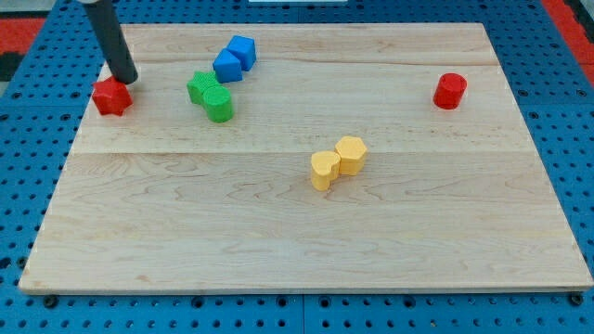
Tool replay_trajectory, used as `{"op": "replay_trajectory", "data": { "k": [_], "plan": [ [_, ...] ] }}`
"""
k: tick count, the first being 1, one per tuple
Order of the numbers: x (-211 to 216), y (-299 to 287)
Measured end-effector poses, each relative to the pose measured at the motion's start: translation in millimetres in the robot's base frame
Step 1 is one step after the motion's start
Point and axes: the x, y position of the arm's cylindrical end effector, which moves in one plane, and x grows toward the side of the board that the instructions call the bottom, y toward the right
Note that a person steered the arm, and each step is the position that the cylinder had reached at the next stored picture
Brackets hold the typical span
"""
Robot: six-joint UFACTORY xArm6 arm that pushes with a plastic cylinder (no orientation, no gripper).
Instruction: Slide the red star below the green circle
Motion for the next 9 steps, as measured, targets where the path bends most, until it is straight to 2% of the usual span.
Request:
{"op": "replay_trajectory", "data": {
  "k": [2,3,4,5,6,8,9],
  "plan": [
    [0.6,-6.1],
    [-15.2,-9.9],
    [-16.2,-60.4],
    [35.0,-25.5],
    [71.8,55.9],
    [81.3,136.8],
    [98.7,133.2]
  ]
}}
